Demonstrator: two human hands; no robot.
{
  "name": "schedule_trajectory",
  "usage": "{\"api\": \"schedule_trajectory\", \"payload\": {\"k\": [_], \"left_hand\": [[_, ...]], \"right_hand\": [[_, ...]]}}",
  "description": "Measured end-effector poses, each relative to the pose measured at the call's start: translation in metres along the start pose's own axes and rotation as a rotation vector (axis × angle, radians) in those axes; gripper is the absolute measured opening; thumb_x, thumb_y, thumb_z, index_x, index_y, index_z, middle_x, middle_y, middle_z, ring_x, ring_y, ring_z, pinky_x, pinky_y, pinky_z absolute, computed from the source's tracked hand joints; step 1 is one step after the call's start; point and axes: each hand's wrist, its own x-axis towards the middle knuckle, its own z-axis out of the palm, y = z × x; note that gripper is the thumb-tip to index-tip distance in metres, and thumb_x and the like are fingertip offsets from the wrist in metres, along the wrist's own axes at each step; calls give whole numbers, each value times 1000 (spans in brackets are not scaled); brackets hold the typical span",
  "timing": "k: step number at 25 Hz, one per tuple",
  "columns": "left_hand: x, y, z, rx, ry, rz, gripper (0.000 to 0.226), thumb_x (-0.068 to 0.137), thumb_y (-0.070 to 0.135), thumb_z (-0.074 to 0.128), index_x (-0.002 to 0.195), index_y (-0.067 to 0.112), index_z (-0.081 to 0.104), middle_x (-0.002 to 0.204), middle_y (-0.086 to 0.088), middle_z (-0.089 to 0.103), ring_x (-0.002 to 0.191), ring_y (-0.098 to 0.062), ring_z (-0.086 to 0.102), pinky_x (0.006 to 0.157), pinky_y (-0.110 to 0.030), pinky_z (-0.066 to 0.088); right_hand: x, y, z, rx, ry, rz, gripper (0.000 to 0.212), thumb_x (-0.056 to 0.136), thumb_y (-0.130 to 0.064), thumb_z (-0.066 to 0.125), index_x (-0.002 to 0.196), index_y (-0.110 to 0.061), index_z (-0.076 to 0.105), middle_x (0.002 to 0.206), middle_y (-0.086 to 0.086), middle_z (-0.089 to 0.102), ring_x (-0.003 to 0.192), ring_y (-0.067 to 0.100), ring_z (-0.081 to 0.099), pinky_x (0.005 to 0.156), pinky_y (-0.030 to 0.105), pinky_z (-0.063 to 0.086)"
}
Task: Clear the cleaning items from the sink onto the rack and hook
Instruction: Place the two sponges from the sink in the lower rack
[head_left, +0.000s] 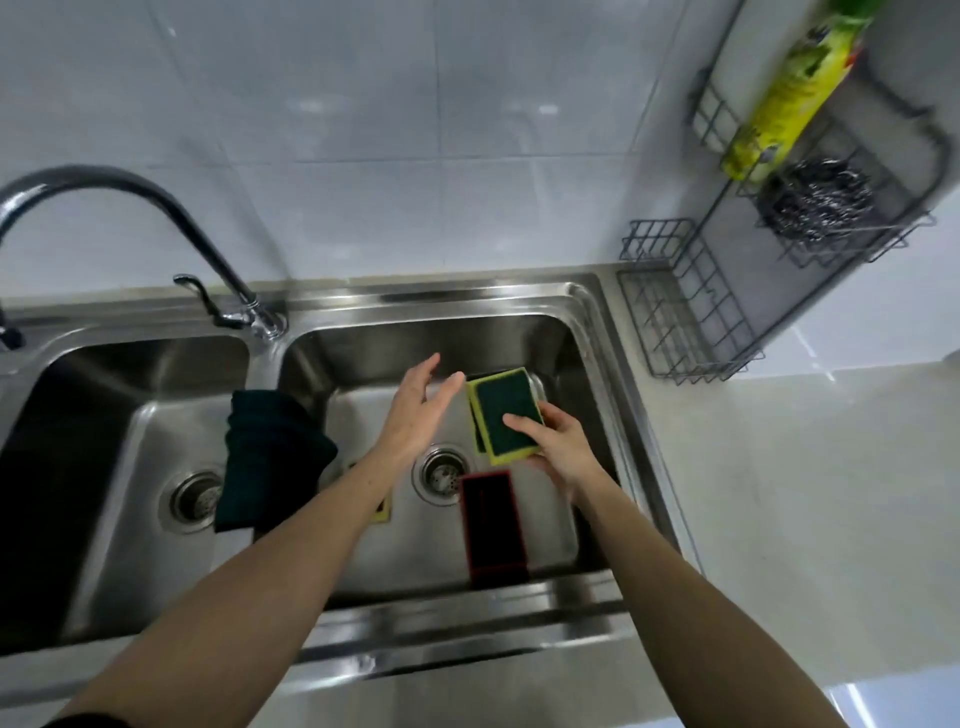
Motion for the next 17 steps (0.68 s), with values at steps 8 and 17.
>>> {"api": "schedule_trajectory", "payload": {"k": [8, 17], "left_hand": [[87, 130, 90, -449, -305, -11, 39, 80, 32, 73, 111, 9, 65, 114, -11, 68, 107, -24, 65, 92, -39, 54], [176, 196, 153, -484, -355, 29, 39, 90, 38, 59, 121, 14, 61, 122, -8, 64, 111, -21, 60, 96, -34, 46]], "right_hand": [[1, -117, -107, 15, 38, -210, 35, 85, -10, 68, 119, -4, 62, 99, 7, 71, 85, 16, 71, 70, 27, 57], [53, -181, -167, -102, 403, -303, 46, 84, -22, 72, 127, -13, 59, 125, 5, 64, 112, 20, 59, 96, 18, 45]]}}
